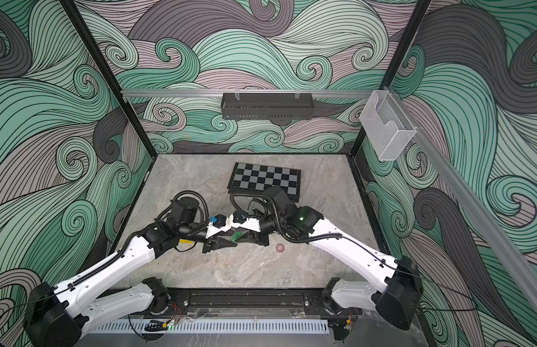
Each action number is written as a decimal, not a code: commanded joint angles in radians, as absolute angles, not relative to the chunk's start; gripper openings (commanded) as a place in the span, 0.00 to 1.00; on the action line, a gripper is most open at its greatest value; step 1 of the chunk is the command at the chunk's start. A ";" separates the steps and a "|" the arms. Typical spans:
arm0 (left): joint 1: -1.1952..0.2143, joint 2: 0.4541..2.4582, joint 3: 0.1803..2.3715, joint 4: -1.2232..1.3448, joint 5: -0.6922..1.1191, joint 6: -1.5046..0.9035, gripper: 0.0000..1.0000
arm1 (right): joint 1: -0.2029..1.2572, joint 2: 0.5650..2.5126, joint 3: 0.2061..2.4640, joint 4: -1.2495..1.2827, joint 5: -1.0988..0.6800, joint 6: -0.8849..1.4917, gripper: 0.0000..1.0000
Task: Close the paint jar lid
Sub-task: Screw the lid onto the paint jar.
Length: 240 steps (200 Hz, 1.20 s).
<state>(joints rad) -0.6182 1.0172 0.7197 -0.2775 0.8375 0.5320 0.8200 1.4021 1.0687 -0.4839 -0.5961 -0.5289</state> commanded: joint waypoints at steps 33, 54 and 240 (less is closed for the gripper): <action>-0.618 0.995 0.757 -0.259 0.811 0.555 0.10 | 0.828 1.437 1.076 -0.416 -0.570 -0.405 0.21; -0.619 0.981 0.743 -0.217 0.782 0.537 0.09 | 0.840 1.443 1.065 -0.376 -0.511 -0.292 0.19; -0.619 0.915 0.692 -0.091 0.564 0.500 0.09 | 1.091 1.570 1.192 -0.443 0.023 0.730 0.16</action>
